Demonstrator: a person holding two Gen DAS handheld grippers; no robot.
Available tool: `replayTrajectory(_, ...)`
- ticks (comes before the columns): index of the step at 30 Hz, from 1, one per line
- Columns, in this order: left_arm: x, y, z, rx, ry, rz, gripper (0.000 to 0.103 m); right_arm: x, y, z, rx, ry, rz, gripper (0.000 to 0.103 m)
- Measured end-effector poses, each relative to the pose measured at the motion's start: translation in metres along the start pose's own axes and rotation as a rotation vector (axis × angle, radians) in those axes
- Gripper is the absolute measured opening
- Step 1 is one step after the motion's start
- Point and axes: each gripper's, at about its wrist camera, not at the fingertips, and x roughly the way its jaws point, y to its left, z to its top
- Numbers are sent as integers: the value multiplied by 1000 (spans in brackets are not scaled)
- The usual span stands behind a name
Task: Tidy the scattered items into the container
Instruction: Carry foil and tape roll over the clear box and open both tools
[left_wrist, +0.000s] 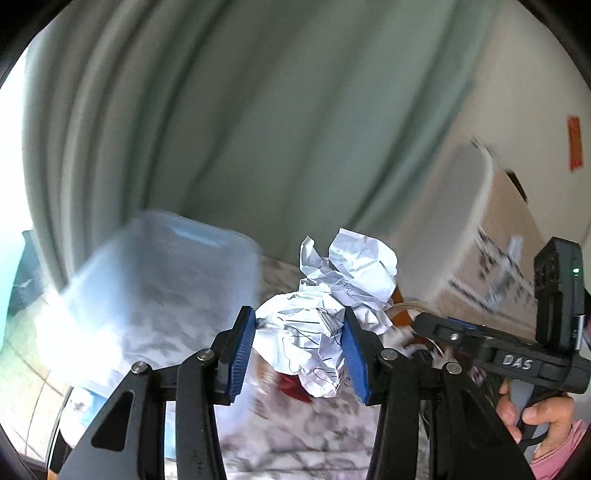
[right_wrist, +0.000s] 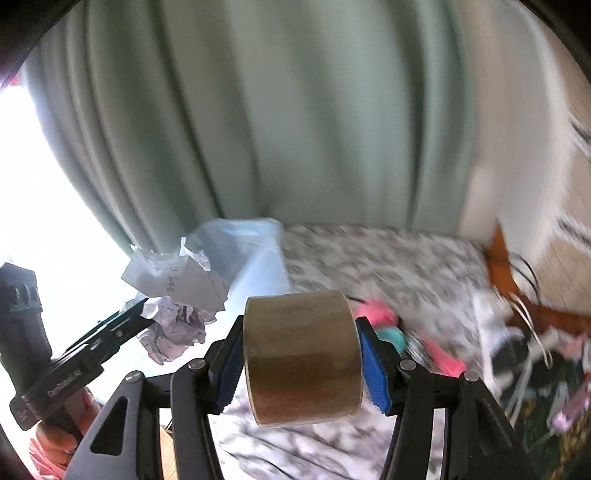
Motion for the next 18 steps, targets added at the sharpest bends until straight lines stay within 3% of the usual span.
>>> replayTrajectory(9, -6, 77, 12, -149, -29, 94, 48, 37, 72, 37, -100, 8, 104, 60)
replayTrajectory(18, 3, 129, 14, -244, -7, 143, 48, 78, 113, 60, -158, 58, 132, 60)
